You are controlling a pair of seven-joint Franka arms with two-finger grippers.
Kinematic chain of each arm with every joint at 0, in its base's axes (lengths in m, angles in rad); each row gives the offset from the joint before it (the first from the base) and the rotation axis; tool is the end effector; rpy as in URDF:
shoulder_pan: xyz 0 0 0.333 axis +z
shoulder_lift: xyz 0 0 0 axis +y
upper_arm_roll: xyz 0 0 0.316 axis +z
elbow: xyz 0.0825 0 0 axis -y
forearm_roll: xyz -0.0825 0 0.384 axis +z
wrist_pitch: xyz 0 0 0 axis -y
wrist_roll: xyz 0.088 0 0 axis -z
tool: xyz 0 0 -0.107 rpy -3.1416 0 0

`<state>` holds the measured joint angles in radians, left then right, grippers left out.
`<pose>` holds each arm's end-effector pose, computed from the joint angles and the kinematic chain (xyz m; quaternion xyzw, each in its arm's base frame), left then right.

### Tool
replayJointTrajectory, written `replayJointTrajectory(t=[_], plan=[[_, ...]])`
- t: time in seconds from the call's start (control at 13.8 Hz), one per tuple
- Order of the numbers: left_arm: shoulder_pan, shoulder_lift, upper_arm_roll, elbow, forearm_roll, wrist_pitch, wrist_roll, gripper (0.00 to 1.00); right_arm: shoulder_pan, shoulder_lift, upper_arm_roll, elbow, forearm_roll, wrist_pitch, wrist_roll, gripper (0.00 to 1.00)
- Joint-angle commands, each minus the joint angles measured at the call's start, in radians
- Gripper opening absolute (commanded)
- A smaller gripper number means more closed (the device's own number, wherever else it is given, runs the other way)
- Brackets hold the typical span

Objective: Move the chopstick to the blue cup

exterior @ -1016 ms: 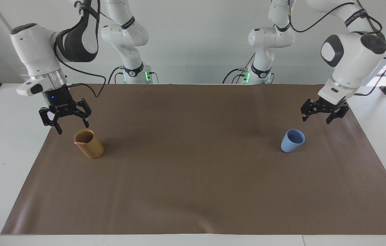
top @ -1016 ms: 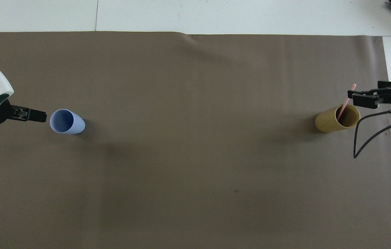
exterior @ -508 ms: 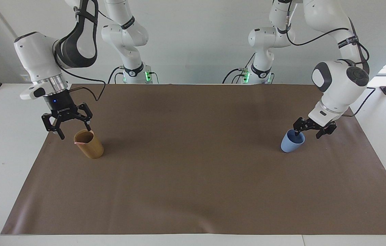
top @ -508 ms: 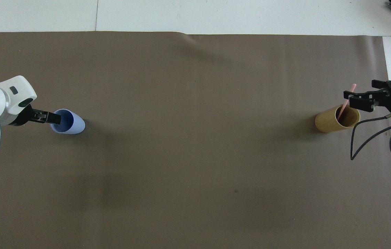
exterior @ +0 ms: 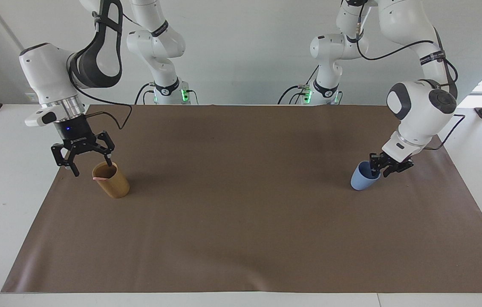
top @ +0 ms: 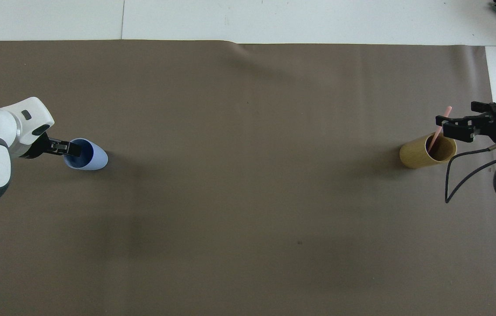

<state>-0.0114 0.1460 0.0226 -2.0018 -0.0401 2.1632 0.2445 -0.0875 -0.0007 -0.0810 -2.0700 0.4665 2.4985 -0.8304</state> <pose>0.5841 0.0046 0.3877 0.9943 -0.1055 0.0096 0.0140 0.5745 -0.1006 0.4767 -0.9481 -0.1659 -0.2656 0.0543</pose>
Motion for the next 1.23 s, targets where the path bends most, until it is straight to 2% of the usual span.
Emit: replayJointTrajectory(t=[0.0, 0.22, 0.36, 0.44, 0.65, 0.87, 1.02, 1.16], plan=[[-0.013, -0.012, 0.000, -0.017, -0.018, -0.020, 0.007, 0.00, -0.014, 0.013, 0.010, -0.010, 0.064, 0.031, -0.073, 1.00], [-0.013, -0.022, -0.007, 0.000, -0.018, -0.045, 0.003, 0.00, -0.012, 0.016, 0.009, -0.022, 0.092, 0.051, -0.101, 1.00], [-0.076, -0.043, -0.012, 0.003, -0.018, -0.065, -0.051, 0.00, -0.014, 0.016, 0.009, -0.022, 0.093, 0.051, -0.110, 1.00], [-0.115, -0.042, -0.012, 0.012, -0.018, -0.066, -0.124, 0.00, -0.012, 0.016, 0.009, -0.024, 0.095, 0.057, -0.118, 0.93], [-0.289, -0.037, -0.012, 0.024, -0.017, -0.043, -0.375, 0.00, -0.012, 0.018, 0.010, -0.033, 0.095, 0.079, -0.119, 0.62], [-0.439, -0.025, -0.013, 0.077, -0.017, -0.039, -0.592, 0.00, -0.012, 0.016, 0.010, -0.047, 0.113, 0.097, -0.144, 0.59], [-0.525, -0.023, -0.013, 0.097, -0.018, -0.037, -0.692, 0.00, -0.005, 0.018, 0.009, -0.070, 0.211, 0.126, -0.228, 0.59], [-0.600, 0.000, -0.015, 0.106, -0.018, -0.014, -0.779, 0.00, -0.006, 0.018, 0.009, -0.073, 0.245, 0.131, -0.263, 0.56]])
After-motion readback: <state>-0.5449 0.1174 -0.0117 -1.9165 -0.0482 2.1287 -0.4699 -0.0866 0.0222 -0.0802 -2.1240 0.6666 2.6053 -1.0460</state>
